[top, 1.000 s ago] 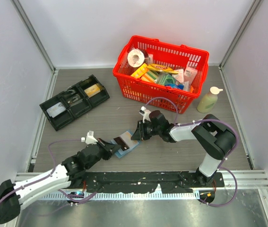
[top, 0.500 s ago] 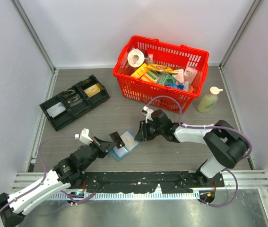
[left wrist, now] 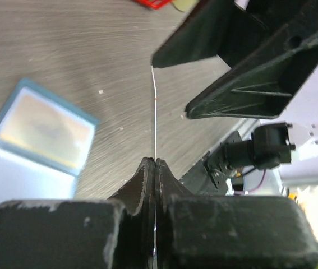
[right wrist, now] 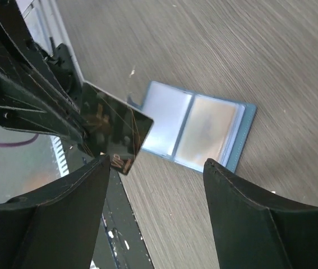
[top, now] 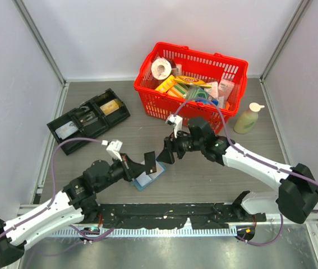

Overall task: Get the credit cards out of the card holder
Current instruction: Place the credit card in the storage box.

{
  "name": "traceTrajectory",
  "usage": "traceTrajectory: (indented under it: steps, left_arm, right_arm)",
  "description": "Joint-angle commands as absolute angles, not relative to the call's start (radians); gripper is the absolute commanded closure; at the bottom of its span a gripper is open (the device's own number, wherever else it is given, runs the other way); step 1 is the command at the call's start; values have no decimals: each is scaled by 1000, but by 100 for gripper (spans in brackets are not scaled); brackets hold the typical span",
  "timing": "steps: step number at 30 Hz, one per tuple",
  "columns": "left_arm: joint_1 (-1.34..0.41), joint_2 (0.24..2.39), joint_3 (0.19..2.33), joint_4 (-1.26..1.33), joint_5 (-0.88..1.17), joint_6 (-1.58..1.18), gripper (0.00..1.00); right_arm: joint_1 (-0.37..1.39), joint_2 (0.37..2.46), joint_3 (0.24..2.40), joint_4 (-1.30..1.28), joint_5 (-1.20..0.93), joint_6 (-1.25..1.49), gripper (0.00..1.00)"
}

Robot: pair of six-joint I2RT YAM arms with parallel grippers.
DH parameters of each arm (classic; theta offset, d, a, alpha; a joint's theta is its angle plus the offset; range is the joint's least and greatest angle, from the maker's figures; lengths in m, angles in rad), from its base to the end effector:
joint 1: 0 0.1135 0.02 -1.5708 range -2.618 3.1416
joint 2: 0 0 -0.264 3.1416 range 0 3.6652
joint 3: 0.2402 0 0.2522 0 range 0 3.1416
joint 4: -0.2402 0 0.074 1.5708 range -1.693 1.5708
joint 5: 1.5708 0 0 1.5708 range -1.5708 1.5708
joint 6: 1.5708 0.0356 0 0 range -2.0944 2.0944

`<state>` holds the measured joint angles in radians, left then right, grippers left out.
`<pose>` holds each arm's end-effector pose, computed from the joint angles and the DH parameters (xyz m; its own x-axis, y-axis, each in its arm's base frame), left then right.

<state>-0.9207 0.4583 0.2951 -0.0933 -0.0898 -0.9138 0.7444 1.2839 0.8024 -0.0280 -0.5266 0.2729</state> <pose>0.0876 -0.1100 0.2219 -0.6800 -0.4087 -0.6088 0.3306 0.5703 -0.7520 0.1950 0.2040 0.2553 -0.5903 -0.2270 -0.7746 -0.7781 0.4151 0.4714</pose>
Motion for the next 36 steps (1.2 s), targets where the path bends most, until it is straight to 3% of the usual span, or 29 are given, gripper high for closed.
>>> traceTrajectory:
  steps: [1, 7, 12, 18, 21, 24, 26, 30, 33, 36]
  left_arm:
    - [-919, 573, 464, -81, 136, -623, 100]
    - [-919, 705, 687, -294, 264, -362, 100]
    - [-919, 790, 830, -389, 383, -233, 100]
    - [-919, 899, 943, -491, 443, -150, 100]
    - [-919, 923, 971, -505, 463, -126, 100]
    - [-919, 937, 988, -512, 471, -106, 100]
    - [-919, 940, 997, -515, 474, -94, 100]
    - [-917, 943, 1009, -520, 453, -81, 100]
    - [-919, 919, 1003, -503, 355, -103, 75]
    - [-919, 873, 974, -431, 229, -162, 40]
  right_arm:
    - [749, 1224, 977, -302, -626, 7, 28]
    - [749, 1149, 1107, -529, -614, -166, 27]
    - [750, 1127, 1157, -627, -742, -259, 28]
    - [752, 1138, 1178, -675, -879, -316, 37]
    - [750, 1138, 1177, -676, -877, -322, 54]
    - [752, 1143, 1170, -675, -885, -322, 86]
    - [750, 1141, 1160, -664, -879, -314, 99]
    - [749, 1138, 1138, -634, -881, -292, 99]
    - [741, 1111, 1098, -533, -815, -206, 99]
    - [683, 1085, 1028, -384, -793, -92, 99]
